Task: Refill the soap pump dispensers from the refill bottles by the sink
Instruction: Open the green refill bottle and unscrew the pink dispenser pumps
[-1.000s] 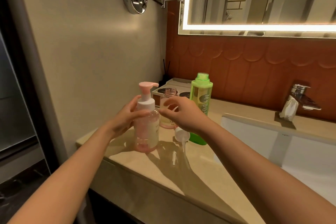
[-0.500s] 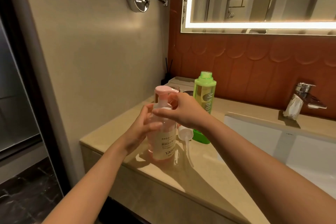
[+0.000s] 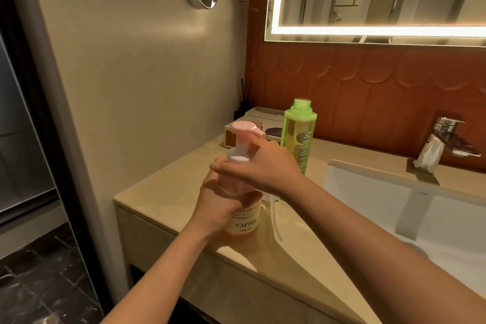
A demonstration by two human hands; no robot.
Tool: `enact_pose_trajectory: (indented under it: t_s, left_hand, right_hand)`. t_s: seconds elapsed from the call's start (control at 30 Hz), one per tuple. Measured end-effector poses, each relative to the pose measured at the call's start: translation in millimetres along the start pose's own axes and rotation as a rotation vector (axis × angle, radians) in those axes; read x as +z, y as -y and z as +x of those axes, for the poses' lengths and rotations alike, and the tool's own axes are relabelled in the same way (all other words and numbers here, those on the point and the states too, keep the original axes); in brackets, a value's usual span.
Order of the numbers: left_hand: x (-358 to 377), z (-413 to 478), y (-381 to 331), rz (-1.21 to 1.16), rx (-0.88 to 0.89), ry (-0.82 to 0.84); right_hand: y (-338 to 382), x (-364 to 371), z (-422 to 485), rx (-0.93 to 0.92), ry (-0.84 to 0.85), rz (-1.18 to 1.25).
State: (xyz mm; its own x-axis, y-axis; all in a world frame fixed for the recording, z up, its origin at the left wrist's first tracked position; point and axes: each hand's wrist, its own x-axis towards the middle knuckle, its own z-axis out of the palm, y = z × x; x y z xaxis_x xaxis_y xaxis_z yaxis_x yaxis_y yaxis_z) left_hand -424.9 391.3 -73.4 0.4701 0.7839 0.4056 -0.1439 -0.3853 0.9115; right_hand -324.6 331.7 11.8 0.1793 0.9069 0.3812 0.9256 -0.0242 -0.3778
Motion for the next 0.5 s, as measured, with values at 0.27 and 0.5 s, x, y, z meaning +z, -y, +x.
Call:
enact_pose_trajectory:
  t_s: [0.27,0.5]
  left_hand:
    - [-4,4,3,-0.066,-0.010,0.124]
    - [-7,7,3,-0.108,-0.008,0.218]
  right_hand:
    - [-4,2,0,-0.088,-0.160,-0.088]
    - [-11,3,7,-0.152,-0.124,-0.047]
